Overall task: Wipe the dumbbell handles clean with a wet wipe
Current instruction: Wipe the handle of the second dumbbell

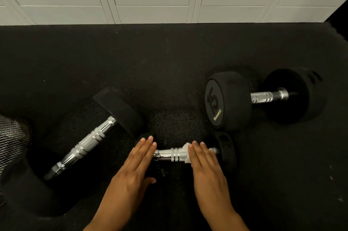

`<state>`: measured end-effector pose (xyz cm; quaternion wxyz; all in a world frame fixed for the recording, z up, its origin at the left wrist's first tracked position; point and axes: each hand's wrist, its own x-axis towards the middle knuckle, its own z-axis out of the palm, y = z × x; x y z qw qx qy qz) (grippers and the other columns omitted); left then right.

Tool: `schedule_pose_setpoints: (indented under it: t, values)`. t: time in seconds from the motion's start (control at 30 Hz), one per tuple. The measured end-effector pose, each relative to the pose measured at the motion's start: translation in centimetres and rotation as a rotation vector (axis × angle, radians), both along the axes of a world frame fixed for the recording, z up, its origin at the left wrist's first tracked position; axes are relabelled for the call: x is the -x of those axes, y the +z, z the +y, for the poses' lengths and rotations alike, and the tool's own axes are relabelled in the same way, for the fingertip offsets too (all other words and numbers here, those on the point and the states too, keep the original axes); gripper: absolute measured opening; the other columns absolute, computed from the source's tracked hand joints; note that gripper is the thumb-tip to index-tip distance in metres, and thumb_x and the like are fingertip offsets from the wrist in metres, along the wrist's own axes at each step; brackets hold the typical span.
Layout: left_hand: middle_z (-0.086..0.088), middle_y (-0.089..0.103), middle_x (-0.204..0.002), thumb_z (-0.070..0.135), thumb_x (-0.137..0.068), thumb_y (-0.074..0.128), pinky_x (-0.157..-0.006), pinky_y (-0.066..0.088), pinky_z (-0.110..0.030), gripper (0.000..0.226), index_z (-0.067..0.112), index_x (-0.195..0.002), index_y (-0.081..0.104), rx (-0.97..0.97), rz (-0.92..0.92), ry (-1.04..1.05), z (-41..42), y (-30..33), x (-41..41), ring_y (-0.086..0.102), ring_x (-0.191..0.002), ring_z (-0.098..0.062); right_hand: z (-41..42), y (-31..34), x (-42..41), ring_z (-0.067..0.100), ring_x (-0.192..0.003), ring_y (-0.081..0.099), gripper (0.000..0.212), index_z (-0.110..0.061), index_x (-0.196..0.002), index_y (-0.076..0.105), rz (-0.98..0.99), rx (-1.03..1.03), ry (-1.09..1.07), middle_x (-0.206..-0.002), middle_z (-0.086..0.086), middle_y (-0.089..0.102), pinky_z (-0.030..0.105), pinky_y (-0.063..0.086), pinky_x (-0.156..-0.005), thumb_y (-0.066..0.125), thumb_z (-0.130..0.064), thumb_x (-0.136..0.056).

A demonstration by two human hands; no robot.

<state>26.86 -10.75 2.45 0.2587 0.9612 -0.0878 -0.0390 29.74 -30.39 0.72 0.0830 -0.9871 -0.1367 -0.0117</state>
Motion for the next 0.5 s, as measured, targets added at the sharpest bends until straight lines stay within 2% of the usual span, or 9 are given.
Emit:
schedule_pose_setpoints:
  t: [0.07, 0.1, 0.13, 0.23, 0.3, 0.4, 0.5]
  values:
    - [0.014, 0.013, -0.155, 0.013, -0.056, 0.087, -0.110, 0.015, -0.028, 0.111, 0.024, -0.146, 0.023, 0.007, -0.004, -0.002, 0.0, -0.2, 0.0, 0.012, -0.141, -0.005, 0.2, -0.1, -0.8, 0.032, -0.104, 0.061, 0.060, 0.001, -0.110, 0.064, -0.013, 0.055, -0.034, -0.109, 0.018, 0.066, 0.050, 0.042, -0.091, 0.080, -0.001, -0.052]
    - [0.014, 0.013, -0.155, 0.012, -0.056, 0.087, -0.111, 0.015, -0.027, 0.111, 0.024, -0.146, 0.023, 0.002, -0.004, -0.001, 0.1, -0.2, 0.0, 0.012, -0.141, -0.005, 0.4, -0.1, -1.0, 0.033, -0.100, 0.063, 0.057, 0.002, -0.107, 0.065, -0.012, 0.062, -0.057, -0.105, 0.019, 0.066, 0.049, 0.043, -0.090, 0.081, -0.001, -0.052]
    - [0.014, 0.014, -0.155, 0.013, -0.056, 0.087, -0.110, 0.023, -0.027, 0.111, 0.024, -0.146, 0.023, -0.010, 0.000, 0.002, 0.1, -0.2, 0.0, 0.012, -0.141, -0.005, 0.6, 0.0, -1.0, 0.034, -0.098, 0.063, 0.056, 0.004, -0.106, 0.065, -0.012, 0.066, -0.071, -0.103, 0.020, 0.066, 0.048, 0.045, -0.089, 0.080, 0.000, -0.053]
    - [0.013, 0.014, -0.154, 0.014, -0.054, 0.088, -0.103, 0.031, -0.035, 0.112, 0.024, -0.145, 0.024, -0.013, 0.008, 0.016, 0.0, 0.0, 0.0, 0.013, -0.141, -0.005, 0.7, 0.5, -0.1, 0.035, -0.098, 0.062, 0.061, 0.006, -0.111, 0.063, 0.017, 0.066, -0.090, -0.107, 0.022, 0.064, 0.045, 0.048, -0.086, 0.078, 0.001, -0.052]
    - [0.013, 0.014, -0.154, 0.014, -0.054, 0.088, -0.102, 0.033, -0.037, 0.112, 0.024, -0.145, 0.024, -0.008, 0.006, 0.020, -0.1, 0.1, -0.1, 0.013, -0.141, -0.006, 0.6, 0.6, -0.2, 0.034, -0.098, 0.062, 0.064, 0.006, -0.110, 0.063, 0.025, 0.063, -0.074, -0.107, 0.020, 0.064, 0.043, 0.050, -0.083, 0.081, 0.001, -0.048]
    - [0.013, 0.013, -0.155, 0.013, -0.057, 0.087, -0.104, 0.031, -0.036, 0.110, 0.024, -0.146, 0.023, -0.016, 0.001, 0.022, -0.1, 0.0, 0.0, 0.012, -0.141, -0.006, 0.2, 0.5, -1.4, 0.027, -0.088, 0.064, 0.062, 0.002, -0.101, 0.067, 0.021, 0.005, -0.016, -0.098, 0.013, 0.065, 0.035, 0.055, -0.075, 0.086, 0.002, -0.042]
    - [0.013, 0.013, -0.155, 0.013, -0.056, 0.087, -0.103, 0.034, -0.036, 0.112, 0.025, -0.146, 0.022, -0.012, 0.001, 0.026, -0.1, 0.1, 0.1, 0.012, -0.141, -0.005, -0.4, 0.9, -1.1, 0.021, -0.084, 0.063, 0.059, 0.000, -0.103, 0.068, 0.038, -0.082, -0.011, -0.093, 0.006, 0.065, 0.028, 0.056, -0.071, 0.085, 0.002, -0.047]
